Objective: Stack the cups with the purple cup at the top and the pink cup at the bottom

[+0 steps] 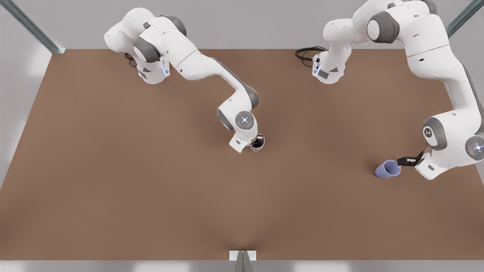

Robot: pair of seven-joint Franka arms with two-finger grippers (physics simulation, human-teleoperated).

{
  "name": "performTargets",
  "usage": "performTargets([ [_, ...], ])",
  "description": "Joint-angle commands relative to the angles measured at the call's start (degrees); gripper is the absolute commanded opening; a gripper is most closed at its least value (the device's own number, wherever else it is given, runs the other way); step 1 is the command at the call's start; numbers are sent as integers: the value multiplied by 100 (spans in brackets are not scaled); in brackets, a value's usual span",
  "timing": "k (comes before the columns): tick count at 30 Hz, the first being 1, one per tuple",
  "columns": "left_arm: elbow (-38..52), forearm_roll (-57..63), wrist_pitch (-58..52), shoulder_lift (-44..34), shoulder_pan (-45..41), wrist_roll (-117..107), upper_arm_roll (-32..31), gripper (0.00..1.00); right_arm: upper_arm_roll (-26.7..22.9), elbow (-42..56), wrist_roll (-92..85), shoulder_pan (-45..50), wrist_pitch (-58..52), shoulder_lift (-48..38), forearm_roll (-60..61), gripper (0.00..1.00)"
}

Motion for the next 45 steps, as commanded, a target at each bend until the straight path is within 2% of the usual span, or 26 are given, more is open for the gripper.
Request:
performTargets([
  [1, -63, -7, 483, 63, 59, 1299, 9, 100, -9, -19, 1632, 2, 3, -8, -24, 100],
  [10, -257, -244, 738, 423, 173, 1211, 9, 100, -35, -28, 1588, 2, 3, -113, 20, 100],
  [13, -274, -350, 905, 538, 252, 1159, 9, 100, -71, -28, 1623, -139, -102, -561, 134, 100],
  [16, -266, -359, 949, 556, 252, 1036, 17, 100, -211, -11, 1378, -508, -787, -1211, 143, 100],
  [18, -274, -359, 949, 564, 252, 904, 17, 100, -194, -125, 52, -1289, -1508, -1932, 231, 100],
  [20, -266, -359, 949, 573, 261, 798, 26, 100, -238, -160, -2040, -2274, -2291, -2477, -6, 100],
  [23, -266, -376, 957, 705, 296, 631, 70, 100, -238, -634, -3764, -3294, -2282, -2908, -700, 100],
  [26, -283, -367, 949, 793, 305, 640, 70, 100, -238, -995, -4502, -4155, -2256, -3233, -946, 100],
  [32, -476, -367, 949, 846, 305, 640, 70, 100, -325, -811, -4581, -4279, -2889, -3137, -981, 100],
  [33, -476, -367, 931, 846, 296, 623, 70, 78, -545, -477, -4441, -4270, -3247, -2926, -990, 100],
  [34, -468, -367, 870, 837, 305, 614, 70, 59, -572, -433, -4494, -4331, -3249, -2891, -912, 100],
  [35, -476, -367, 808, 828, 296, 623, 70, 36, -545, -398, -4441, -4349, -3240, -2750, -867, 100],
  [38, -477, -385, 817, 828, 305, 605, 61, 29, -554, -380, -4450, -4384, -3100, -2680, -867, 100],
  [42, -485, -385, 817, 828, 305, 614, 61, 29, -536, -275, -4476, -4375, -3100, -2680, -867, 100],
  [45, -485, -385, 817, 828, 296, 614, 53, 29, -554, -239, -4432, -4375, -2669, -2609, -709, 100],
])
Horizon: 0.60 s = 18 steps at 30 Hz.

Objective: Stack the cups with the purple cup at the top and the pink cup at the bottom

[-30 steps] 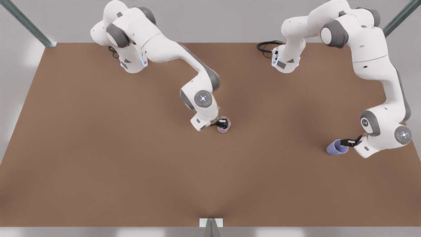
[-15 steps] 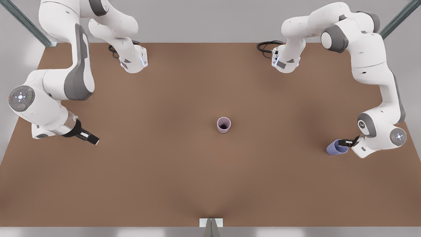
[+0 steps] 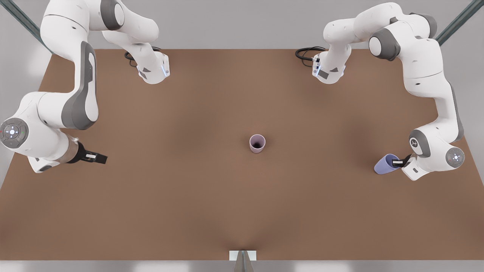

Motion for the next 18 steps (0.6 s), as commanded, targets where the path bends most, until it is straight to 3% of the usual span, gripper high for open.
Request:
performTargets([
  [1, 3, -16, -23, -14, -5, 5, -2, 29, -3, 9, -1261, 18, 340, 63, 87, 100],
  [4, -15, -16, -111, -145, -13, 5, -46, 21, -3, 53, -1270, 18, 464, 265, 78, 100],
  [8, -6, -25, -243, -251, -154, -22, -99, 21, -12, 79, -1287, 9, 464, 274, 78, 100],
  [13, -6, -69, -964, -1130, -1665, -1691, -64, 21, -3, 79, -1270, 9, 675, 406, 87, 100],
  [18, 231, -78, -1631, -1279, -2958, -4512, -257, 21, -4, 70, -1270, 9, 675, 415, 87, 100],
])
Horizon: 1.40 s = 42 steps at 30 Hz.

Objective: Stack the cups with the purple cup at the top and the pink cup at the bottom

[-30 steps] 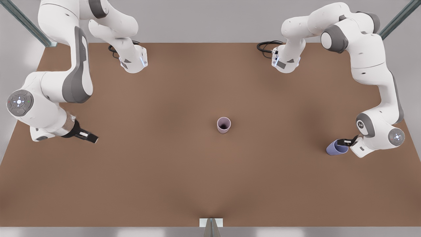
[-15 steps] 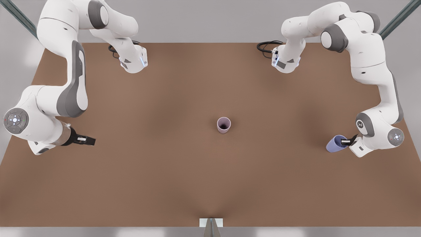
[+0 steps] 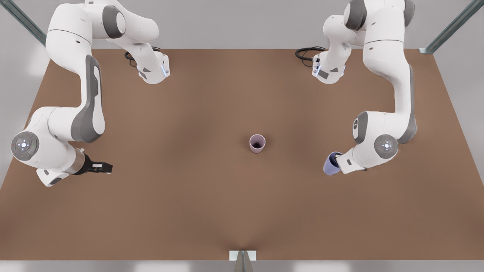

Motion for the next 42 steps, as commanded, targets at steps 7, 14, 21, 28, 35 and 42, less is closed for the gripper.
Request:
performTargets([
  [7, 1148, -314, -1207, 474, -1664, -6366, -286, 21, 4, 5, -460, 0, 69, -22, 5, 100],
  [14, 1324, -516, -1084, 589, -1937, -6674, -295, 21, -5, 5, -468, 0, 69, -13, 5, 100],
  [21, 1280, -587, -1137, 624, -1998, -6692, -567, 21, 4, 5, -468, 0, 69, -13, 5, 100],
  [28, 1113, -595, -1119, 676, -2068, -6683, -690, 21, -5, 5, -468, 0, 69, -13, 5, 100],
  [35, 1017, -595, -1093, 703, -2068, -6674, -690, 21, 4, 5, -468, 0, 78, -13, 5, 100],
  [42, 1008, -622, -1040, 817, -2068, -6683, -699, 21, 4, 5, -468, 0, 78, -13, 5, 100],
])
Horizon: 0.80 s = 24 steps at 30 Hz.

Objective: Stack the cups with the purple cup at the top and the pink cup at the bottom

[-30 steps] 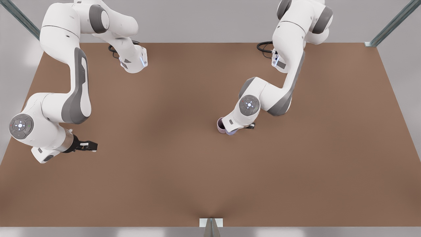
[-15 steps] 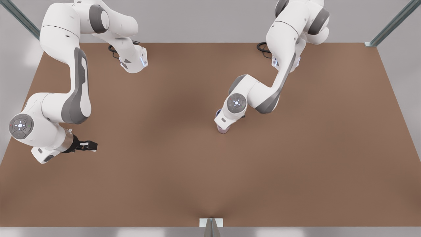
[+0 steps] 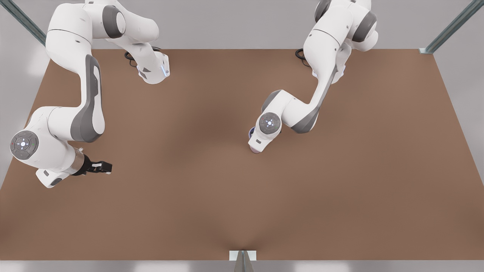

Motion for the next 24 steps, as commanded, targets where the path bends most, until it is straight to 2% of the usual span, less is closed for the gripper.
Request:
performTargets([
  [1, 1, -31, 45, 5, 0, -698, 5, 21, -2, 3, -52, 0, -1, -7, 5, 100],
  [8, 1, -31, 132, 93, -9, -698, -4, 21, 6, 3, -52, 0, -1, -7, 5, 100],
  [9, 1, -22, 132, 93, -9, -680, -4, 27, -2, 3, -52, 0, -1, -7, 5, 100],
  [10, 1, -22, 132, 102, -9, -645, -39, 40, -2, 3, -52, 0, -1, -7, 5, 100],
  [11, 1, -22, 132, 102, -9, -645, -39, 43, -2, 3, -52, 0, -1, -7, 5, 100],
  [20, 10, -22, 124, 84, 8, -636, -48, 44, -2, 3, -52, 0, -1, -7, 5, 100],
  [22, 10, -22, 115, 67, 17, -628, -48, 71, -2, 3, -52, 0, -1, -7, 5, 100],
  [24, 36, -22, 36, -91, 70, -627, -48, 92, -2, 3, -52, 0, -1, -7, 5, 100],
])
